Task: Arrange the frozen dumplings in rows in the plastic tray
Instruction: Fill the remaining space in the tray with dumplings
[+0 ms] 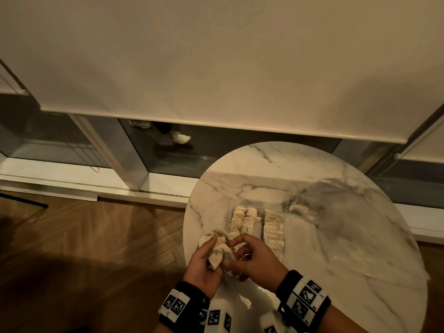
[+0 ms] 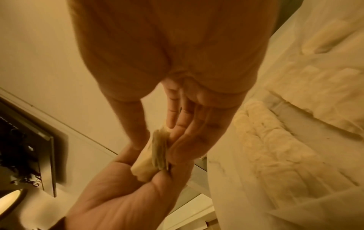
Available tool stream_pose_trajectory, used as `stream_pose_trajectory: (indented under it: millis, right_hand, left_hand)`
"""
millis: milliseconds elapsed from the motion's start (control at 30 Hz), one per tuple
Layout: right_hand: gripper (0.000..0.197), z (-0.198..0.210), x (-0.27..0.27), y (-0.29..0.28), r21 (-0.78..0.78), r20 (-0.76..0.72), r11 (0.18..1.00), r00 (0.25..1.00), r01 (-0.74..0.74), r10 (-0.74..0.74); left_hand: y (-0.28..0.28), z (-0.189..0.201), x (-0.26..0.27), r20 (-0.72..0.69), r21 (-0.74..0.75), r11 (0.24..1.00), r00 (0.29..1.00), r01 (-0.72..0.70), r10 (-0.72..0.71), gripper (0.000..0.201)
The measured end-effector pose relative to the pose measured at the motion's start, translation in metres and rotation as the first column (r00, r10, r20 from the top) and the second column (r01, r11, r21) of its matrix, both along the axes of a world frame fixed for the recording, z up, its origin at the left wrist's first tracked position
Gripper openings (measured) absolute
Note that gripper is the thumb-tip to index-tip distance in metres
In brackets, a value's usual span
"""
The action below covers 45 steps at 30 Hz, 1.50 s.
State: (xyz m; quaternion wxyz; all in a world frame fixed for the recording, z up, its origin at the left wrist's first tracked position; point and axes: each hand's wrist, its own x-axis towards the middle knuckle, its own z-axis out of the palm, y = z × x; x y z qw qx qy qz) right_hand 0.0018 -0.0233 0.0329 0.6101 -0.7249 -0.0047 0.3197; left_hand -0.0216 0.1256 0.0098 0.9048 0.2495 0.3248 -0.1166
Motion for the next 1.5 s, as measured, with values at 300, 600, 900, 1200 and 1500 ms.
stream_pose_trajectory:
  millis: [300, 600, 900, 1200, 1500]
  right_hand:
    - [0.019, 0.011, 0.012, -0.024, -0.022, -0.125, 0.999, 0.991, -0.041, 0.038]
    - [0.007, 0.016, 0.015, -0.028, 0.330, -0.497, 0.860, 0.846, 0.389, -0.192]
    - [0.053, -0.004, 0.006, -0.006, 0.124, -0.407, 0.932, 0.874, 0.340, -0.265]
    - [0.066, 0.005, -0.004, 0.006, 0.154, -0.272, 0.946, 0.933, 0.285, -0.237]
    - [0.028, 0.004, 0.001, -0.009, -0.030, -0.175, 0.998, 0.982, 0.060, -0.065]
  left_hand:
    - [0.004, -0.017, 0.008, -0.104, 0.121, 0.993, 0.995, 0.013, 0.000, 0.046]
    - [0.011, -0.020, 0.022, -0.140, 0.037, 0.998, 0.989, 0.046, -0.040, 0.042]
    - [0.001, -0.009, 0.036, -0.094, 0.013, 0.984, 0.980, 0.177, -0.175, 0.037]
    - [0.000, -0.005, 0.044, -0.036, 0.080, 0.970, 0.973, 0.229, -0.227, 0.038]
    - [0.009, -0.004, 0.046, -0.094, 0.033, 0.994, 0.991, 0.103, -0.099, 0.021]
